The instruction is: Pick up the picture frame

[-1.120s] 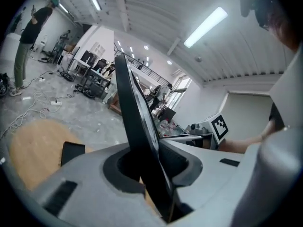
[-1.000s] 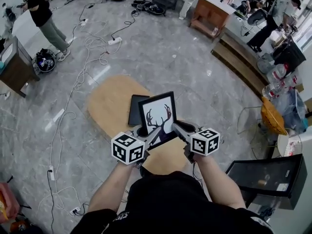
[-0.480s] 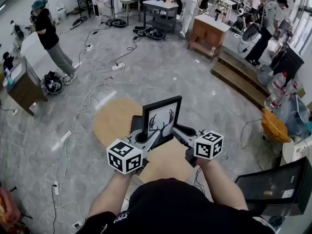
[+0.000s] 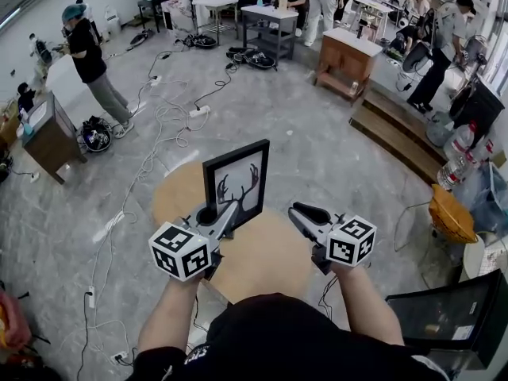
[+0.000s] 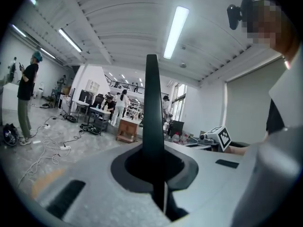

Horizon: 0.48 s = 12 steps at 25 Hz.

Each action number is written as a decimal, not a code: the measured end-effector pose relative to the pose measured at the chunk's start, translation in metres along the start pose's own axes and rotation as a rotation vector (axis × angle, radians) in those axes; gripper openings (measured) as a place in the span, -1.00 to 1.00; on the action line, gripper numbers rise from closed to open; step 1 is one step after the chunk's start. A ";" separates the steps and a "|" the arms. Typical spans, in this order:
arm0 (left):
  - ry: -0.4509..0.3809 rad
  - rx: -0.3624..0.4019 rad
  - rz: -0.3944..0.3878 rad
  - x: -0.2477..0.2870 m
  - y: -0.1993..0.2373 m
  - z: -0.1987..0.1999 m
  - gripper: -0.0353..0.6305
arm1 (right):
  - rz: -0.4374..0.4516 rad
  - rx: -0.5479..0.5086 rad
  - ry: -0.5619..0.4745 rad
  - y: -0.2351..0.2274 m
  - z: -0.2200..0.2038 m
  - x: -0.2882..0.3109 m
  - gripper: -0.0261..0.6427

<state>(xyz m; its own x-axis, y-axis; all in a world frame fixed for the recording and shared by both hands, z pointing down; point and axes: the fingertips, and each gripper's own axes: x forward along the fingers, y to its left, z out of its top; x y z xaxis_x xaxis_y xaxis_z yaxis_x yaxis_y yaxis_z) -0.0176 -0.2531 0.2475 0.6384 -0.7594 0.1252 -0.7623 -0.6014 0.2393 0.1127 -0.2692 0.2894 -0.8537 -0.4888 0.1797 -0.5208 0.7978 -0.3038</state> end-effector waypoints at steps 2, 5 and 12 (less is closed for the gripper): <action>-0.009 0.004 0.051 0.006 -0.007 0.009 -0.84 | 0.005 0.000 0.004 -0.017 0.006 -0.020 -0.71; -0.020 0.017 0.127 0.004 -0.011 0.016 -0.84 | 0.000 -0.014 0.000 -0.037 0.008 -0.044 -0.74; -0.044 0.004 0.310 -0.061 0.030 0.025 -0.84 | -0.012 -0.065 0.005 -0.037 0.018 -0.036 -0.81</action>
<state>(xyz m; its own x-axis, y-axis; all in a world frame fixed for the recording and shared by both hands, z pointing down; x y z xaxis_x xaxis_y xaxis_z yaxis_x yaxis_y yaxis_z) -0.0821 -0.2306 0.2232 0.3704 -0.9167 0.1497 -0.9203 -0.3404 0.1926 0.1630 -0.2871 0.2771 -0.8471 -0.4973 0.1874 -0.5304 0.8131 -0.2399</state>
